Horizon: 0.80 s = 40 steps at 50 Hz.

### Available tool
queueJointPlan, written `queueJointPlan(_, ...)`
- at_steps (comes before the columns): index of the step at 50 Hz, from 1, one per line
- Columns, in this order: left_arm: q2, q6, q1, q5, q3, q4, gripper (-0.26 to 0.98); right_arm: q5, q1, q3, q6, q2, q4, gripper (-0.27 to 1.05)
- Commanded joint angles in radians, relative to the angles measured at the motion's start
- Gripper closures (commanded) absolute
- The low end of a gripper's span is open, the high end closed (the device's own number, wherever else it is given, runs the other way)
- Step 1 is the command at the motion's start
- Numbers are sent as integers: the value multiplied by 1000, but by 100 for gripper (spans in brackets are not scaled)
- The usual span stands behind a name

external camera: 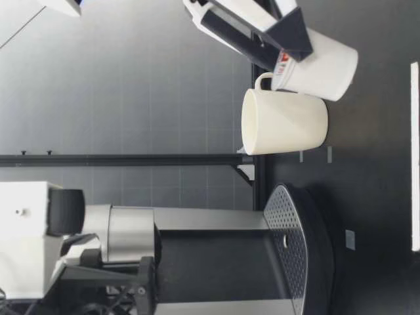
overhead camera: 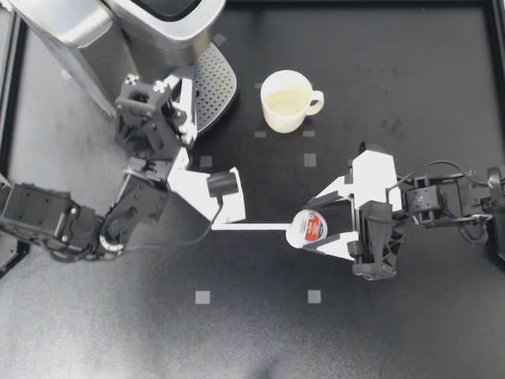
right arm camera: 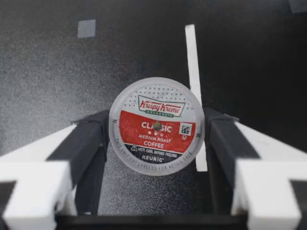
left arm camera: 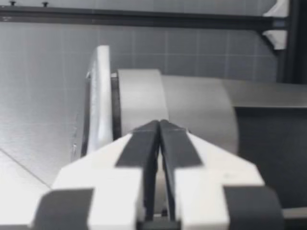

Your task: Place the coffee capsule inside the capsule container, then place the cup onto the center of the cup tray.

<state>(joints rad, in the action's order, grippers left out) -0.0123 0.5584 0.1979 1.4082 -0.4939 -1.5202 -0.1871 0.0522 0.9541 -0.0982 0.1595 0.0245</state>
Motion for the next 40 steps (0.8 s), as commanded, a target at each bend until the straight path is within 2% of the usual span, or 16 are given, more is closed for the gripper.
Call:
queueJointPlan(1, 14, 2, -18, 2, 8, -44, 63, -15, 5, -11, 2, 6, -2, 26)
queueJointPlan(4, 12, 2, -32, -3, 6, -69, 63, -20, 5, -12, 2, 3, 0, 26)
queueJointPlan(11, 11, -5, -61, -26, 5, -75, 63, -25, 5, -12, 2, -3, -2, 26)
queueJointPlan(33, 18, -9, -103, -28, -14, -98, 63, -25, 5, -14, 2, -3, -2, 26)
queueJointPlan(40, 28, -25, -109, -21, -15, -124, 63, -25, 5, -15, -2, -3, -2, 26)
